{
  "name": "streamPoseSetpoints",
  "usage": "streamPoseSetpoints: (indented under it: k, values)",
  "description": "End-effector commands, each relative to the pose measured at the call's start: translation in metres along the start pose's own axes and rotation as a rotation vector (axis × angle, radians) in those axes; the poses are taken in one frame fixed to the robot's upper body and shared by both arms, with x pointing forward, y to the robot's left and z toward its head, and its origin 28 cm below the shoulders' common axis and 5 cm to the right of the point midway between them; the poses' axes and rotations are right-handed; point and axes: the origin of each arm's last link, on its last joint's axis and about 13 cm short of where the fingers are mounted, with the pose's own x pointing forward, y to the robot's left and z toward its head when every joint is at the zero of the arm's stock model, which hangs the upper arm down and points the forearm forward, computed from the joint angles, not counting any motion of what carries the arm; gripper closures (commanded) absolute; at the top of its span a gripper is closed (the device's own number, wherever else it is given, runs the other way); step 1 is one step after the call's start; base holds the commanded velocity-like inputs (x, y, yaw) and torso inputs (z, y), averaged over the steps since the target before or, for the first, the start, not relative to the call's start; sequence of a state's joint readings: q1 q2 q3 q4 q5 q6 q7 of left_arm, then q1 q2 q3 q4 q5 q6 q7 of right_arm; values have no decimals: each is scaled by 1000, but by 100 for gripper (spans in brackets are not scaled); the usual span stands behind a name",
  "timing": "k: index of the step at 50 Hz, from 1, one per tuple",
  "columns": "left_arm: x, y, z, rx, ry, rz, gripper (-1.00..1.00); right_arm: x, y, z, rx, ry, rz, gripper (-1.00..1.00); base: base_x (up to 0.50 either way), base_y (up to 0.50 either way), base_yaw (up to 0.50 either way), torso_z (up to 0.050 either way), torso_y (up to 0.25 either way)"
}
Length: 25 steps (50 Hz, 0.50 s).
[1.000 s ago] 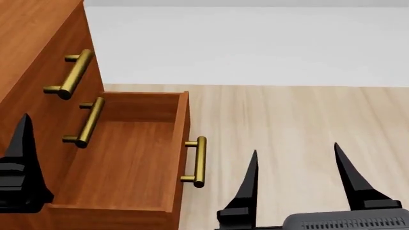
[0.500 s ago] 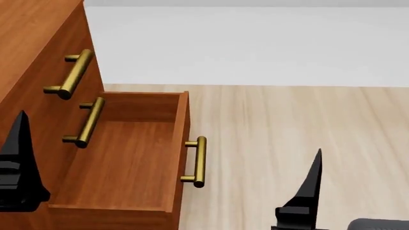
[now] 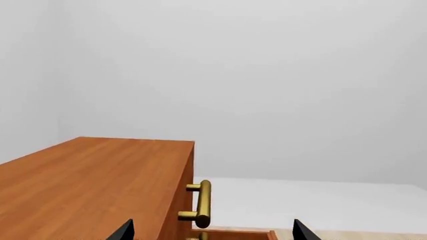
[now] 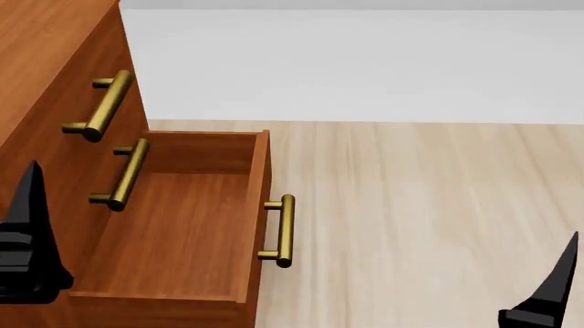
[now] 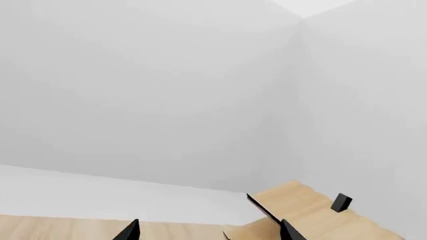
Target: Put the wine bottle in the bottom drawer of the cabinet.
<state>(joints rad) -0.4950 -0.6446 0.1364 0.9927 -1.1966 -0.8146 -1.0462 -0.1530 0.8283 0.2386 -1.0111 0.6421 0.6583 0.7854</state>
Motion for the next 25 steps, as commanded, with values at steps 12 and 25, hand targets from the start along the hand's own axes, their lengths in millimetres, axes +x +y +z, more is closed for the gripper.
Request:
streamPoseSetpoints:
  k: [12, 25]
  values:
    - [3, 1, -6, -28, 33, -8, -100, 3, -21, -8, 32, 34, -104, -100, 0, 0, 0, 0, 0]
    - [5, 1, -11, -12, 48, -4, -100, 8, -24, -20, 38, 92, -135, -100, 0, 0, 0, 0, 0]
